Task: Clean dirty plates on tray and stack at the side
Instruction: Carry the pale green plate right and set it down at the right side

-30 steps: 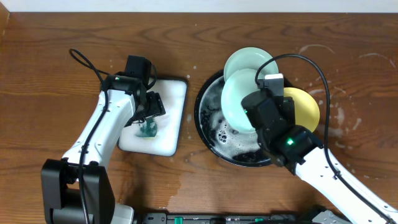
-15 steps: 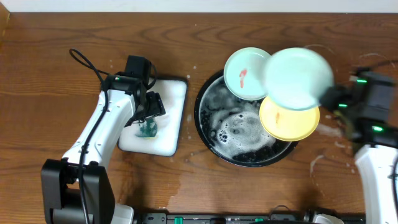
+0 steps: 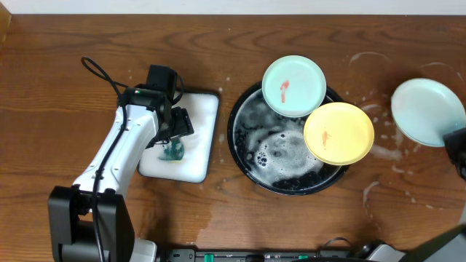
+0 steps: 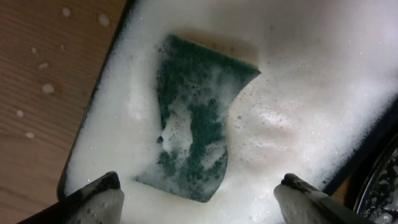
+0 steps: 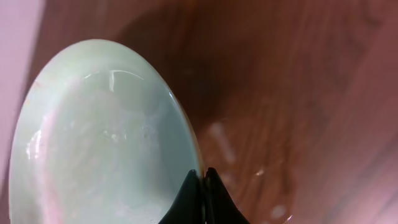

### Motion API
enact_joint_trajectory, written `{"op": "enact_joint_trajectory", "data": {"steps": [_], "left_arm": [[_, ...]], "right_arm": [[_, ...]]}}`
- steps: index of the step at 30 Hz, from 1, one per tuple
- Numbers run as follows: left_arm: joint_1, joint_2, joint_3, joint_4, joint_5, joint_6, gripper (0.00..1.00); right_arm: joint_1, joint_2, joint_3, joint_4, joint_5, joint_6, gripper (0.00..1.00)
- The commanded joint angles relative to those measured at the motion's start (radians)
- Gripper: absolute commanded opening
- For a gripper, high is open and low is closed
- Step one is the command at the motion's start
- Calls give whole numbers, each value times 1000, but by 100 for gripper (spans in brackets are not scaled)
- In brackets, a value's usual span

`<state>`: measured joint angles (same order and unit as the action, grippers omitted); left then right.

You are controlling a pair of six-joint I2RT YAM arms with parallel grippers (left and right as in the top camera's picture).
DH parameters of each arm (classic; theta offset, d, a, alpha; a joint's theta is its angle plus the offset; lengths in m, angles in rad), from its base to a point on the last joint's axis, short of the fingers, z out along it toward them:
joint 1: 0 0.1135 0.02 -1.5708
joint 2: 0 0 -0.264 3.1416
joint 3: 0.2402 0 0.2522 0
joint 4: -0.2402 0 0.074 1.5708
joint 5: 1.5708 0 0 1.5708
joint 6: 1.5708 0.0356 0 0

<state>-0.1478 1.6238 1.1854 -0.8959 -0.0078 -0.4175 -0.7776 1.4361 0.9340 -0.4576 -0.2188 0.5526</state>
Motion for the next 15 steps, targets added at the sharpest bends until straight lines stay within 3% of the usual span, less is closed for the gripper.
{"op": "enact_joint_trajectory", "data": {"steps": [1,5,9,10,12,15], "left_arm": [[2,3,-1,-3,-19,6,83],[2,3,-1,-3,-19,6,82],[2,3,-1,-3,-19,6,82],[2,3,-1,-3,-20,6,83],[2,3,-1,-3,-19,6,82],[2,3,-1,-3,-19,6,83]], "right_arm": [[-12,77,16,21,43,18,1],[-11,187,16,48,72,6,1],[8,229,16,80,53,-108,1],[12,227,16,84,38,-131,6],[19,209,16,101,-40,-177,35],[31,167,16,123,-169,-184,49]]}}
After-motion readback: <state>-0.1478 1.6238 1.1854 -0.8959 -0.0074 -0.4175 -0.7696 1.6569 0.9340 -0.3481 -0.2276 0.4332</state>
